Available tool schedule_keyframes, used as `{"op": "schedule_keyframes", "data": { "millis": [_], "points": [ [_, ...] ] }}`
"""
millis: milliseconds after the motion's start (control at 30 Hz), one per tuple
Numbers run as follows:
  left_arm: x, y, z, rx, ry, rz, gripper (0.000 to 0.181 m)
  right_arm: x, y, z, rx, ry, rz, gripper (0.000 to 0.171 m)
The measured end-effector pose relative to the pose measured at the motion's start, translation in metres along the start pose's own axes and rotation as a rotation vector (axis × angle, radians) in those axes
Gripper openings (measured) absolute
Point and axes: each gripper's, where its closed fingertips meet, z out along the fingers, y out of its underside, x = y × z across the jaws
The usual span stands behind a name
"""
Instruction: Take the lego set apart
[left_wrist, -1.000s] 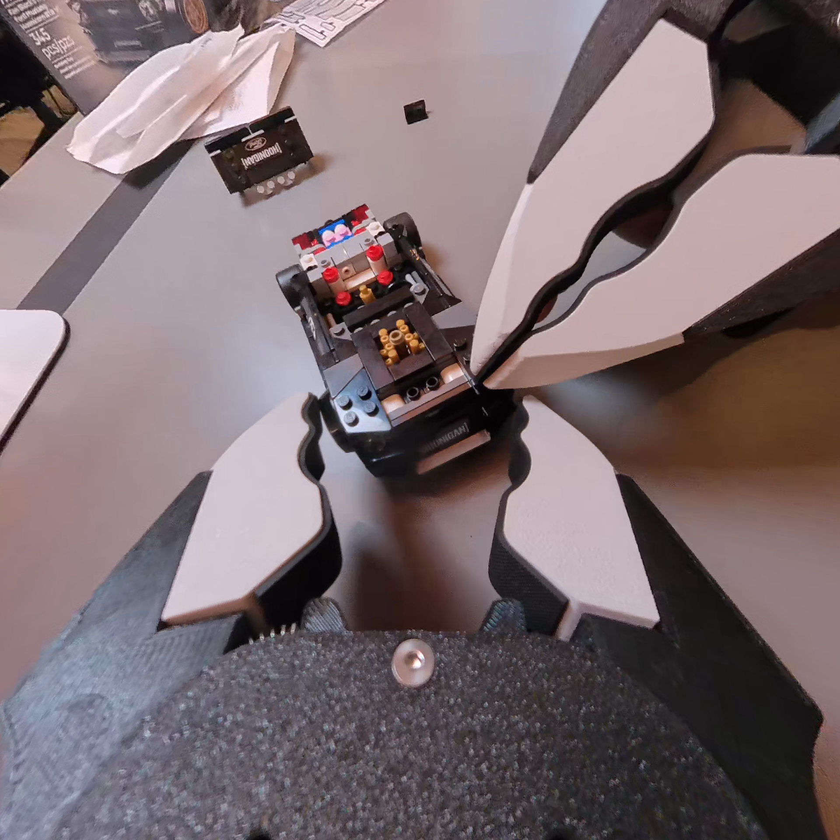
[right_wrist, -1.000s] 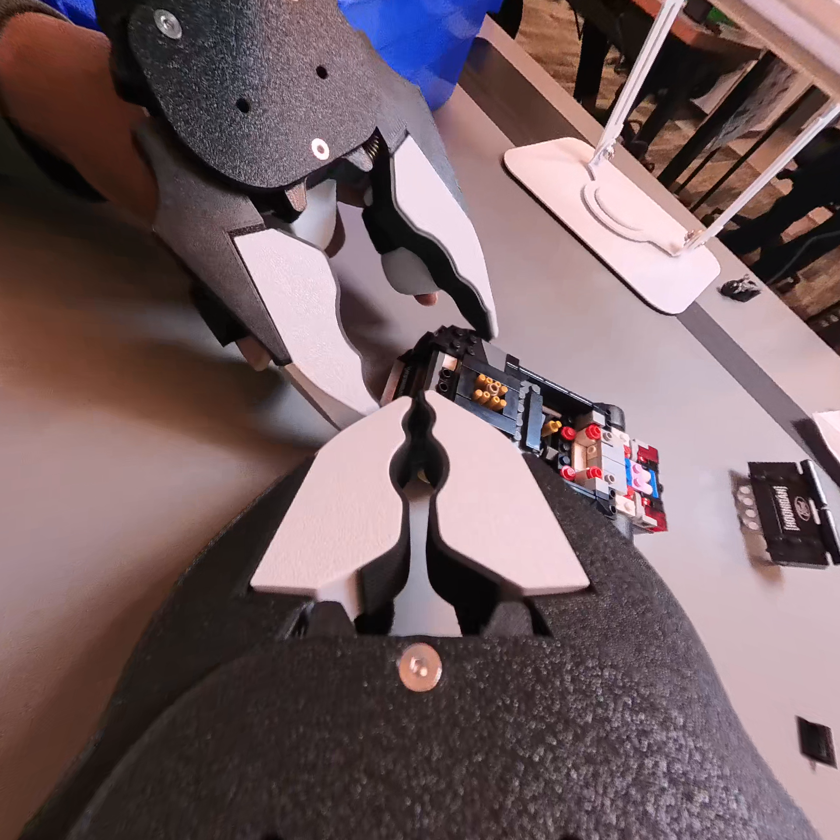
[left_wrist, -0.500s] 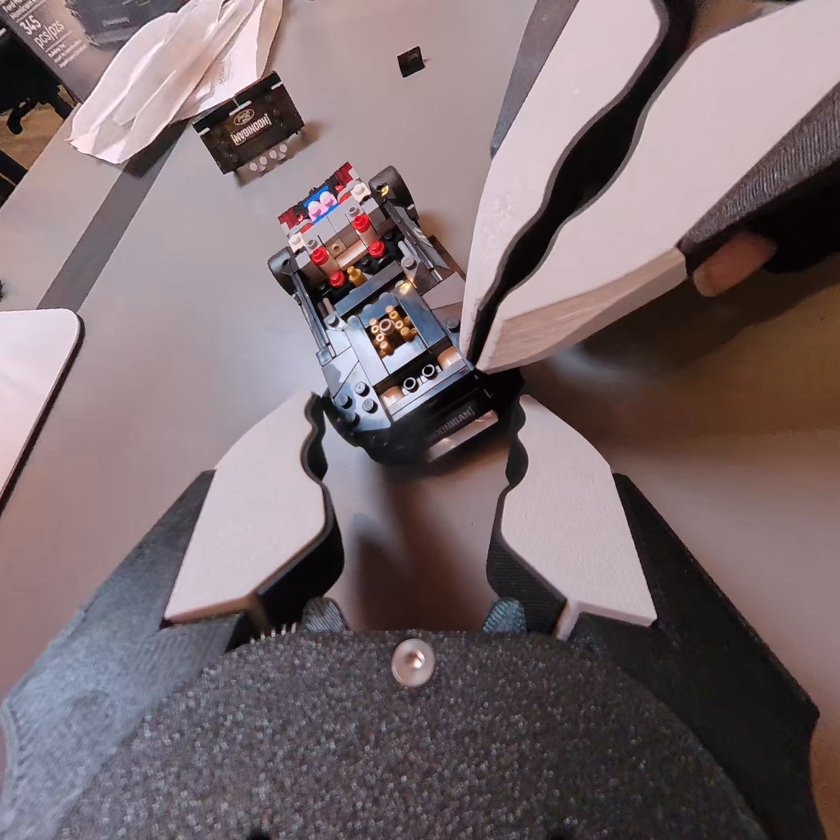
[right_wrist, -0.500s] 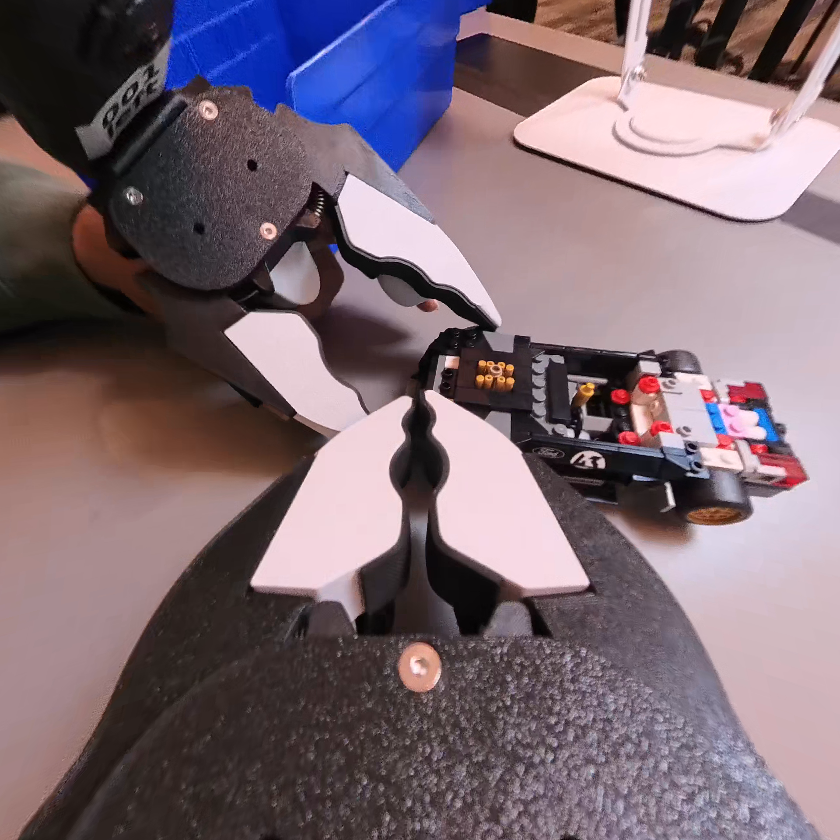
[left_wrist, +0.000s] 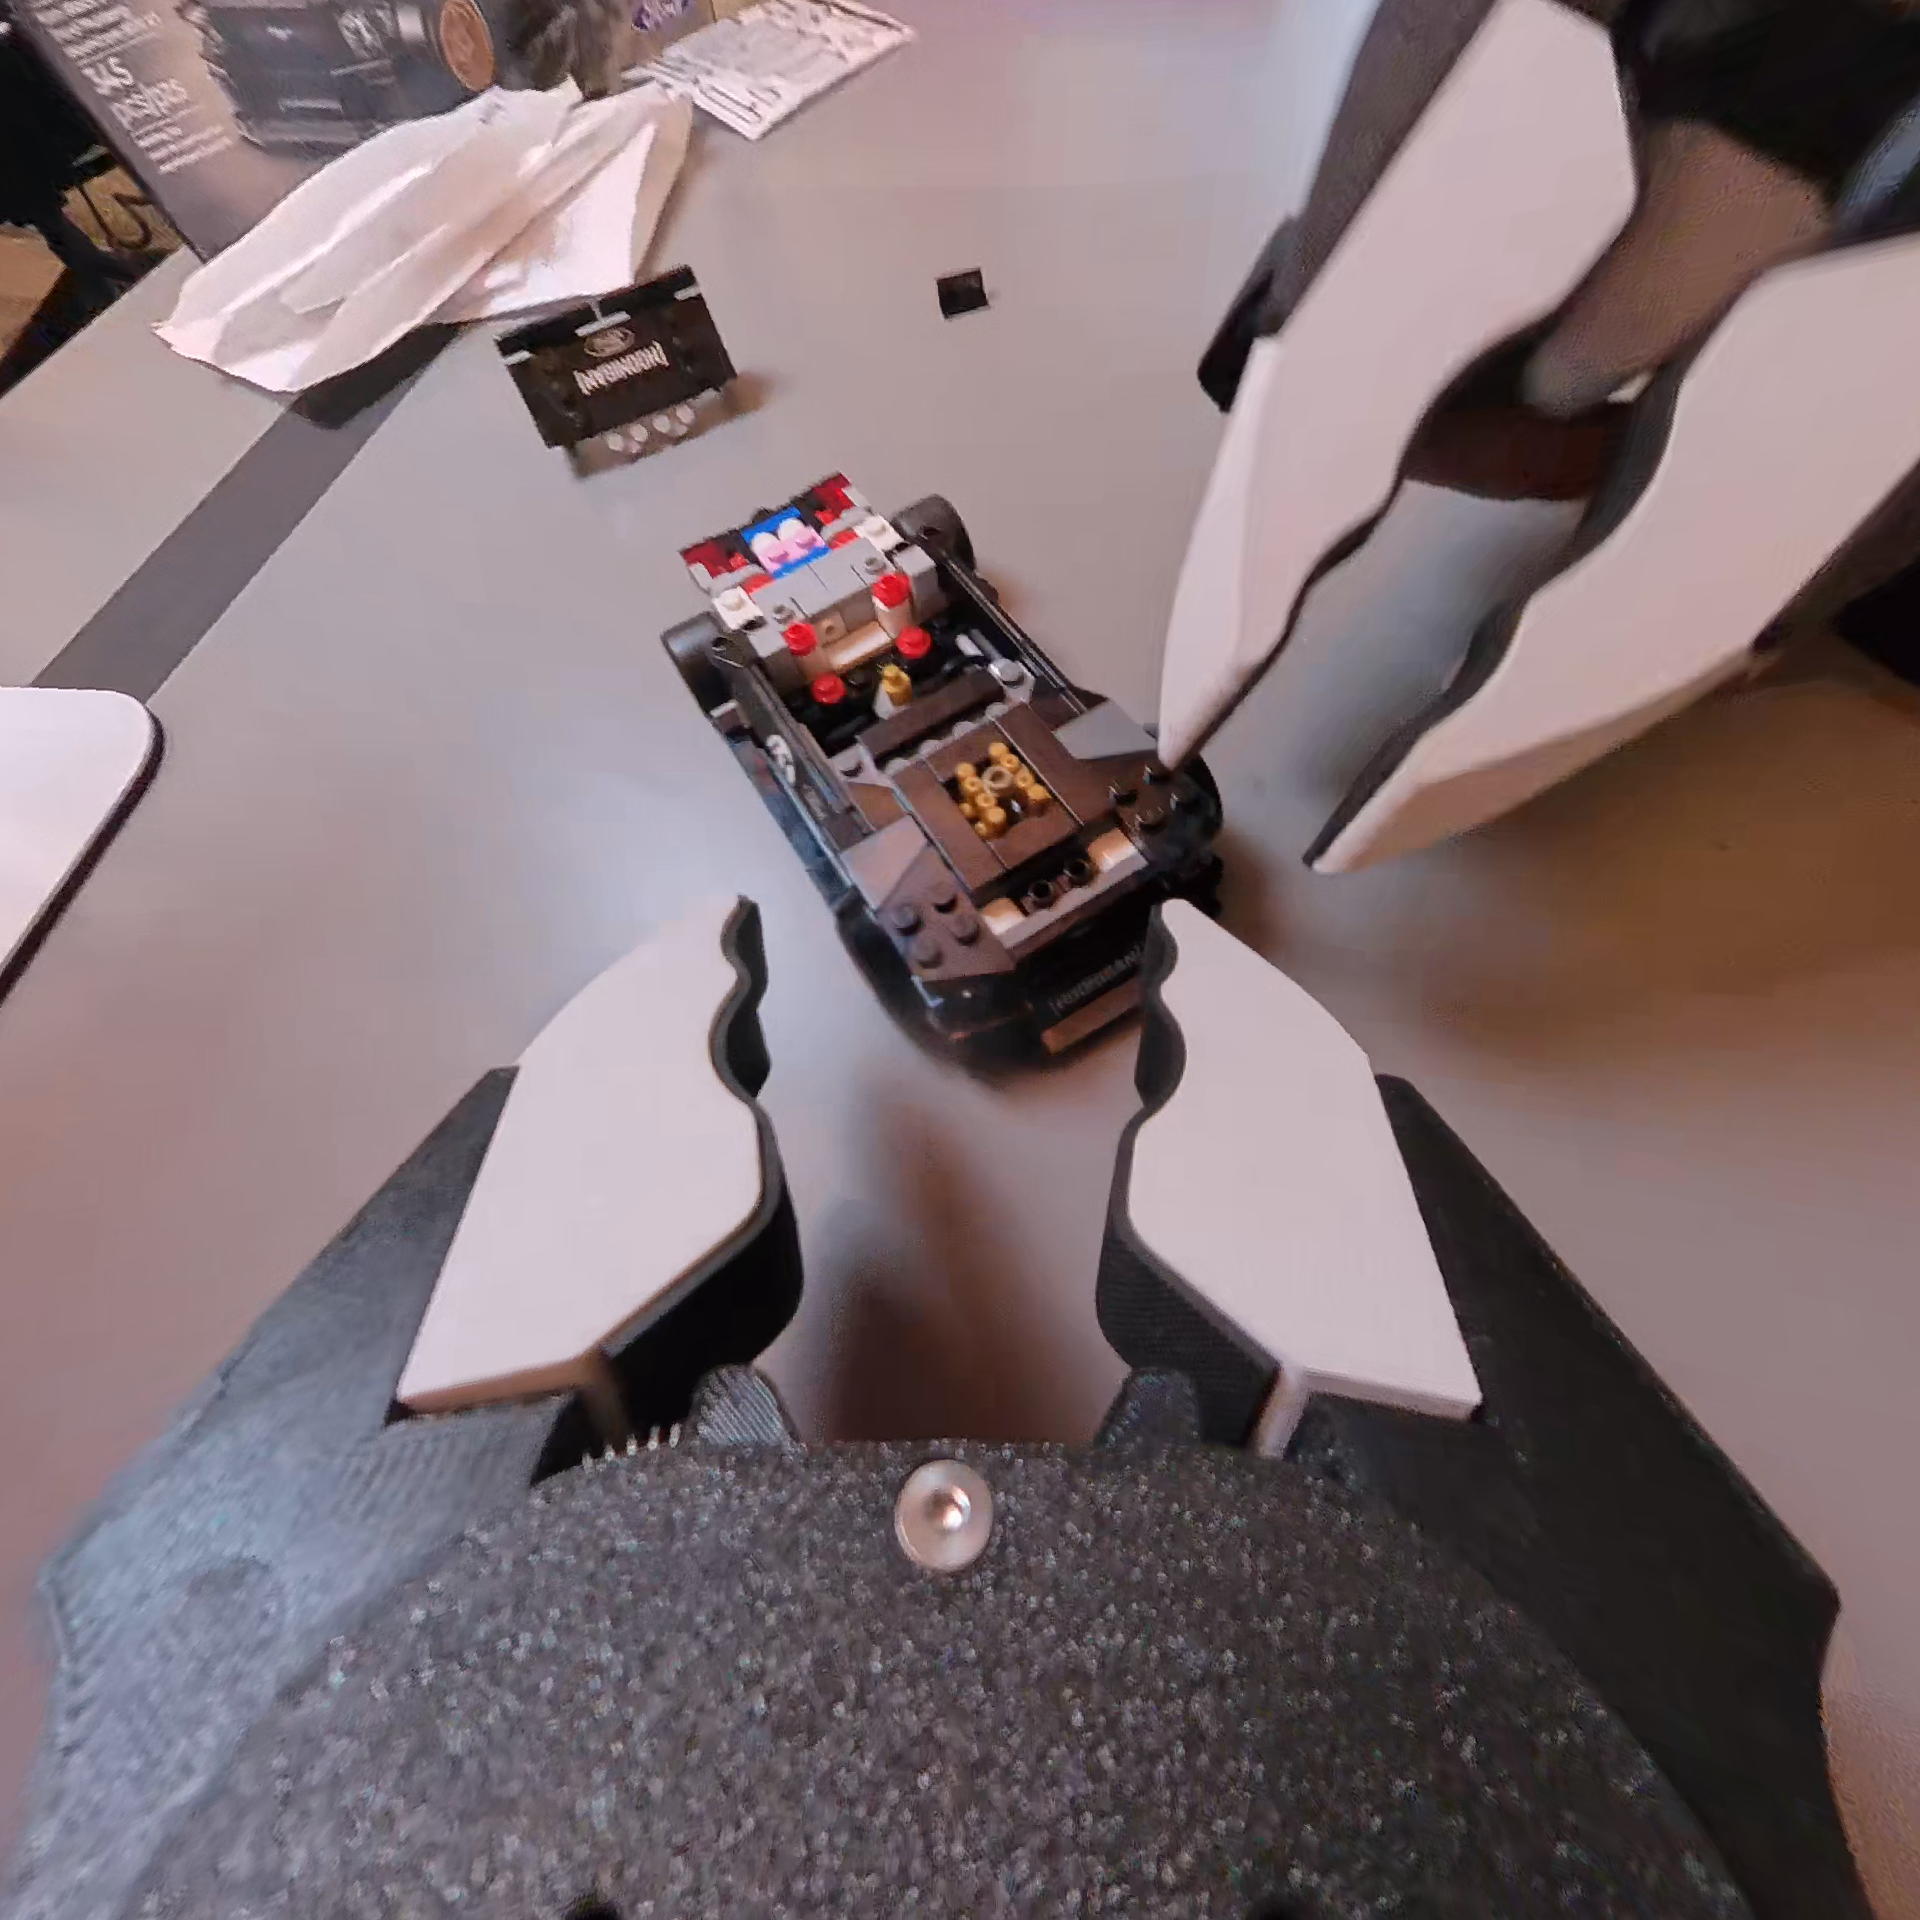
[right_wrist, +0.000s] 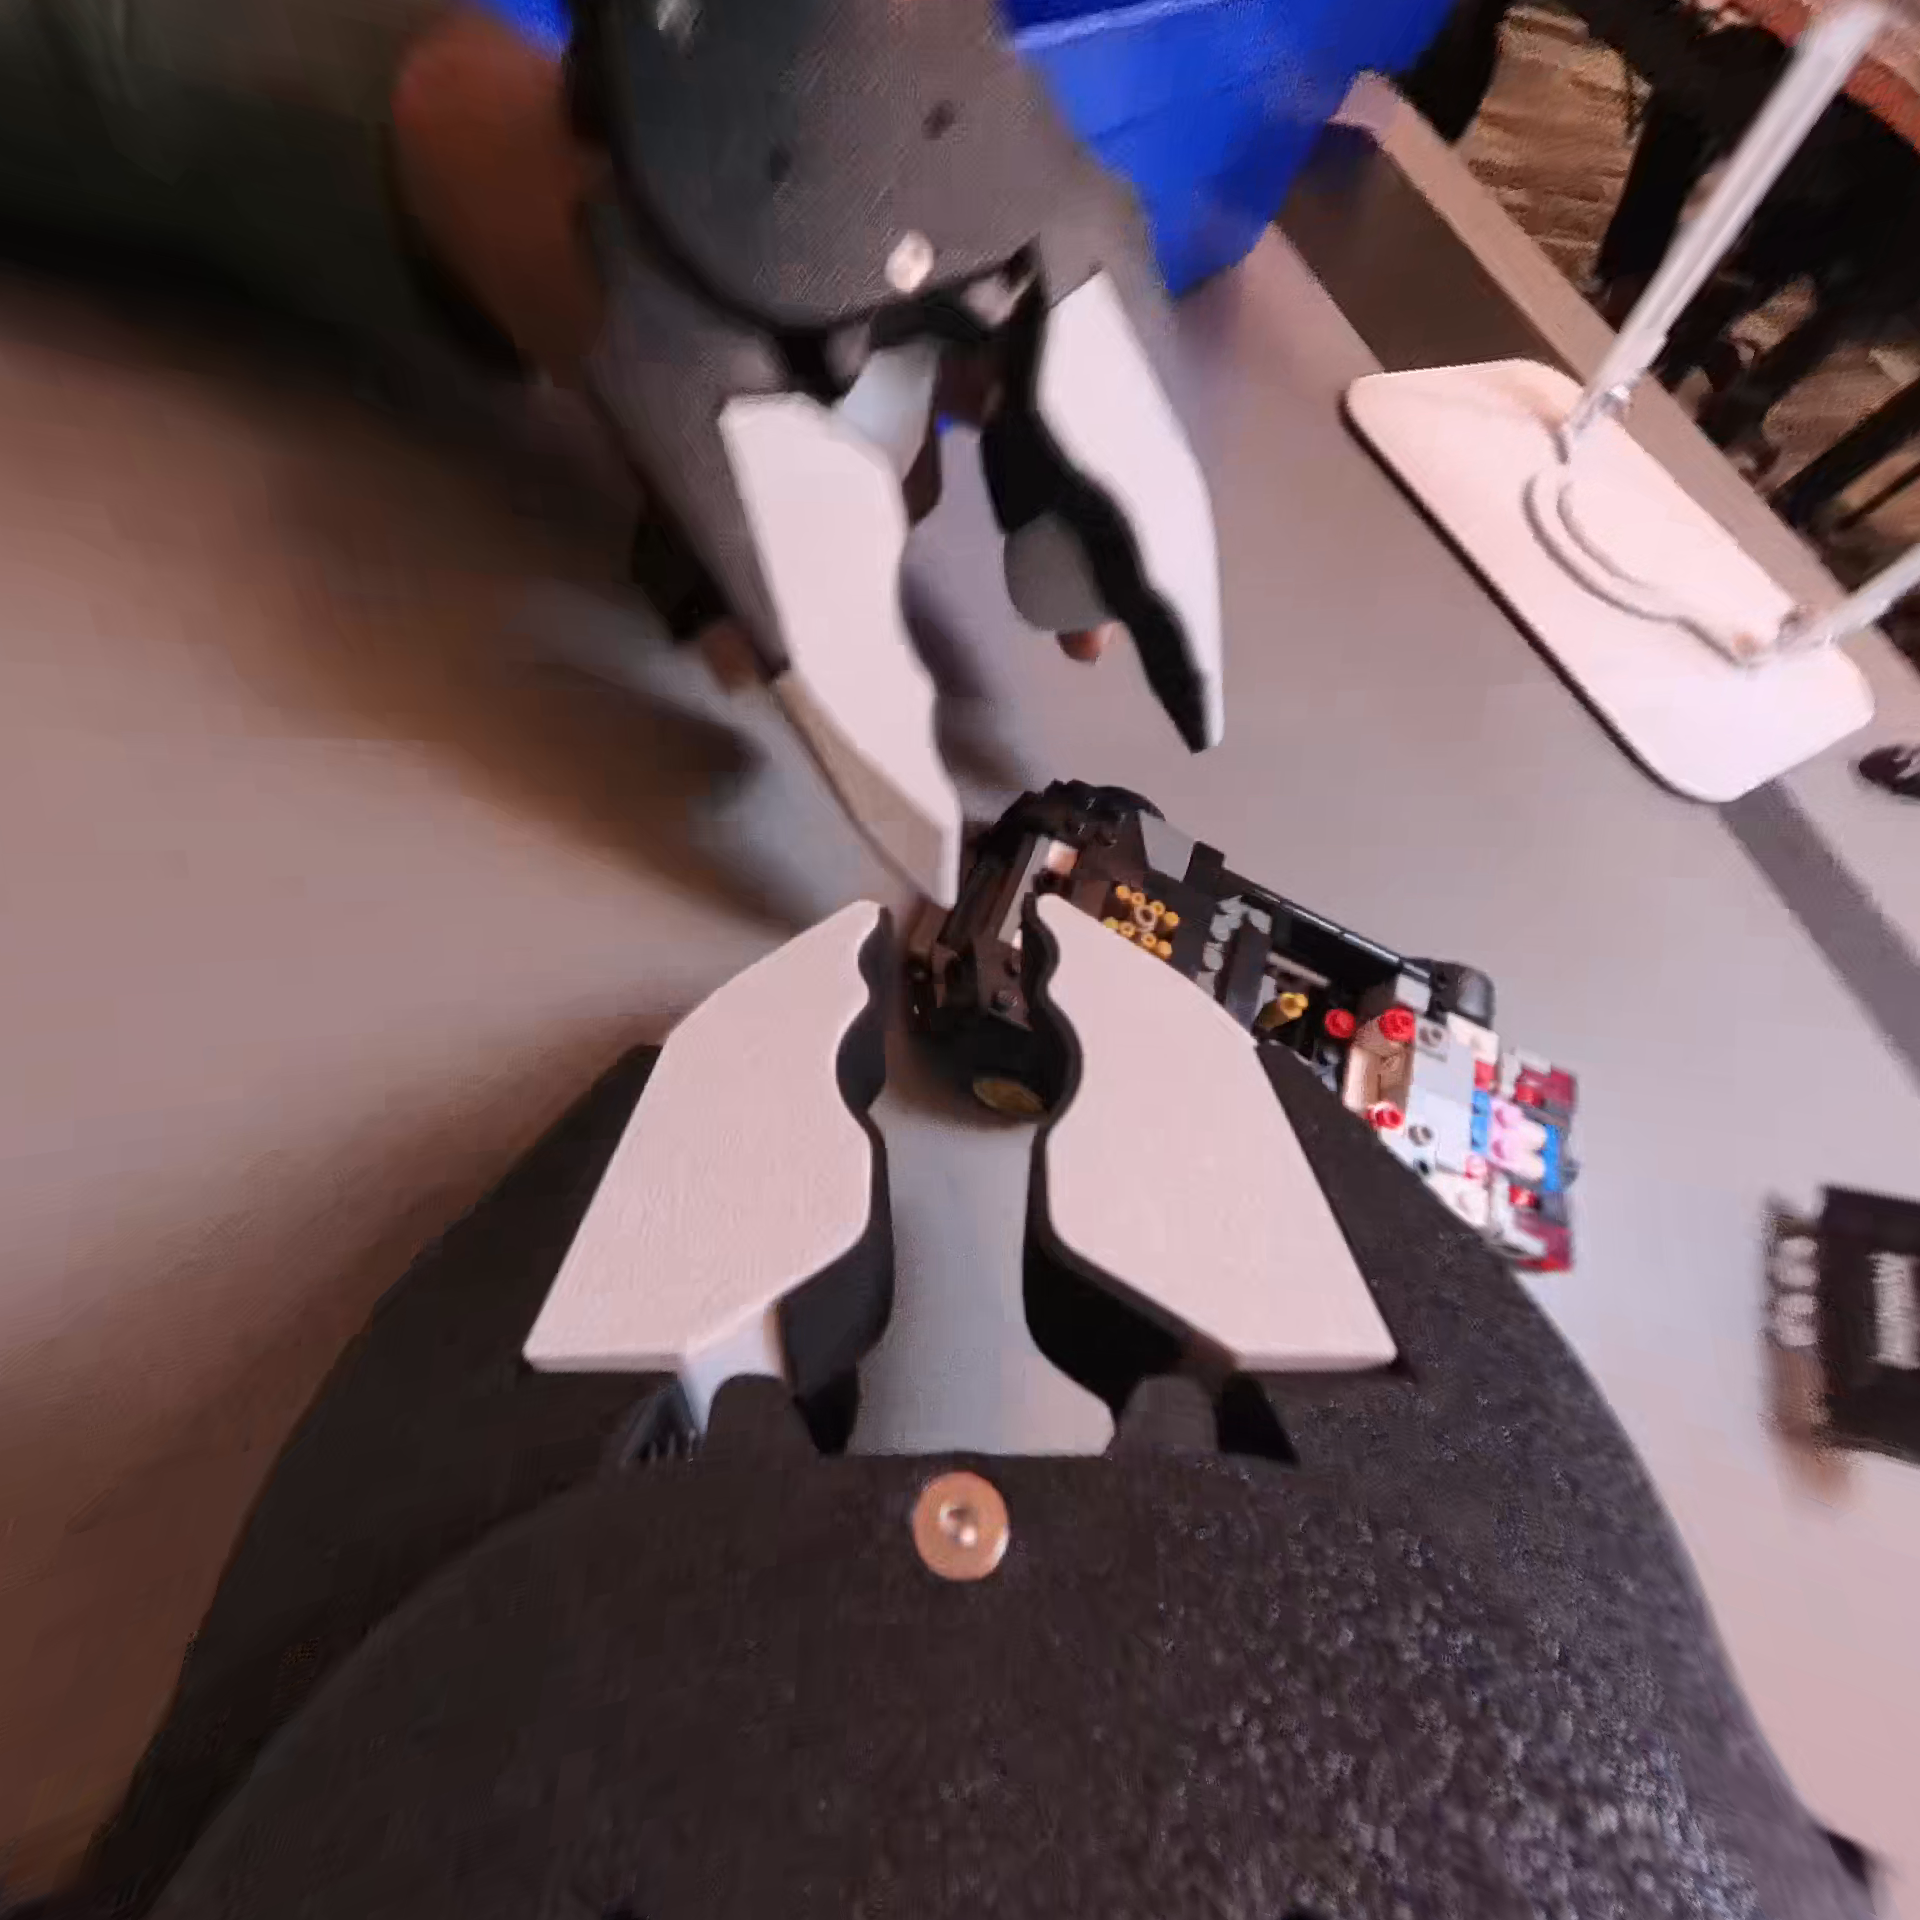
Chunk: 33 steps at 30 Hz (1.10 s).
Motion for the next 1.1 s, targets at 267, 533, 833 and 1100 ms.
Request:
{"op": "schedule_keyframes", "data": {
  "millis": [267,533,833,1100],
  "points": [
    [-0.018,-0.016,0.006,0.031,-0.001,-0.167,0.053,0.005,0.015,0.016,-0.211,0.032,-0.348,0.011],
    [-0.008,-0.008,0.014,-0.012,0.064,-0.167,0.039,0.010,0.017,0.015,-0.241,0.038,-0.288,0.006],
    [-0.006,-0.006,0.016,-0.028,0.040,-0.131,0.034,0.018,0.012,0.014,-0.197,0.135,-0.290,0.000],
    [-0.006,-0.005,0.015,-0.029,0.040,-0.133,0.034,0.023,0.015,0.007,-0.197,0.083,-0.238,0.016]
  ]
}}
